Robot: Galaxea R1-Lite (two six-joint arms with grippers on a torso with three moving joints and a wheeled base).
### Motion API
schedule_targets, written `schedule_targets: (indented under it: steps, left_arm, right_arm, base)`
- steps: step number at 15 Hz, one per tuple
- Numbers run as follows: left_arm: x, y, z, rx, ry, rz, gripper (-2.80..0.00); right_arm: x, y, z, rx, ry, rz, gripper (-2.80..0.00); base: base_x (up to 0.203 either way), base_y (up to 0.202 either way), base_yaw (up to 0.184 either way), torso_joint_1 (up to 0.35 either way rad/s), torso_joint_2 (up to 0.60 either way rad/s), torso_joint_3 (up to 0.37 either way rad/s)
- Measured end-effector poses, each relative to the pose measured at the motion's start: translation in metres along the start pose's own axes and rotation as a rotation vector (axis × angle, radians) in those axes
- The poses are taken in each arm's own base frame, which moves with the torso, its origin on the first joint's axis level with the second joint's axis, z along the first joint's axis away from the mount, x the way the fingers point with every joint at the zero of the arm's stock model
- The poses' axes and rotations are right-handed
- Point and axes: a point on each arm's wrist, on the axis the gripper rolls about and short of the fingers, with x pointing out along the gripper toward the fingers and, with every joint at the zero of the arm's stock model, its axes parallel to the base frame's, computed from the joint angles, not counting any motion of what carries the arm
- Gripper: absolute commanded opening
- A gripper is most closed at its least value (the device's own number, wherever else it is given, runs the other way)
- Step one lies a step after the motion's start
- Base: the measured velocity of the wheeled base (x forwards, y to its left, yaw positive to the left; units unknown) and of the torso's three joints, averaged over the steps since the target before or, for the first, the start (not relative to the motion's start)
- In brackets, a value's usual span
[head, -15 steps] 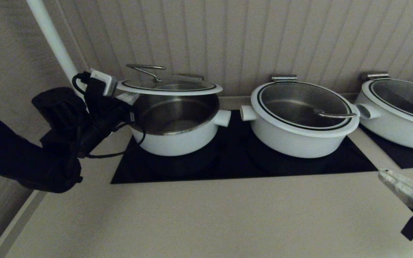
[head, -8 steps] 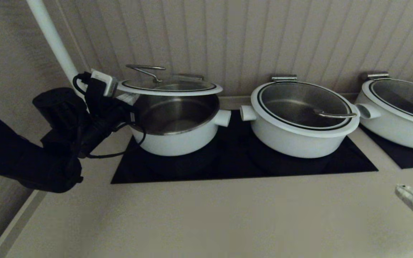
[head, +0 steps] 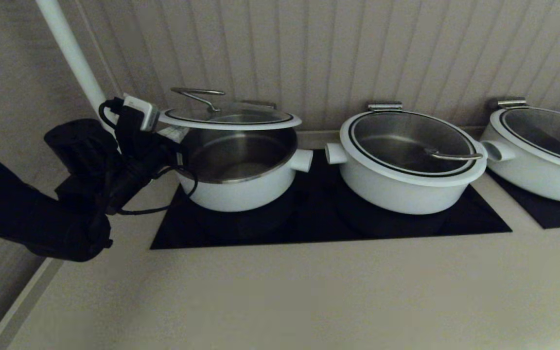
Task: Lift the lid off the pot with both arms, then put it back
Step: Open the pot lid completely
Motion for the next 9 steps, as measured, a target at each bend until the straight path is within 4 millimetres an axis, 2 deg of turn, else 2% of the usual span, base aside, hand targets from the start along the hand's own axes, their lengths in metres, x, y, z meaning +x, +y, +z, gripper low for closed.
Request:
schedule_targets:
  steps: [2, 9]
  left_arm:
    - [-0.0004, 0.0001, 0.0008, 0.000, -0.001, 0.000, -2.80]
    - [-0.0008, 0.0005, 0.0025, 0.001, -0.006, 0.001, -2.80]
  right_arm:
    - [-0.0041, 0.0034, -0.0089, 0.033, 0.010, 0.000, -2.80]
    - [-0.0085, 0.0040, -0.0155, 0.232, 0.032, -0.099, -2.80]
  base:
    - [0.000, 0.000, 0.000, 0.000, 0.00, 0.000]
    - [0.000, 0.000, 0.000, 0.000, 0.00, 0.000]
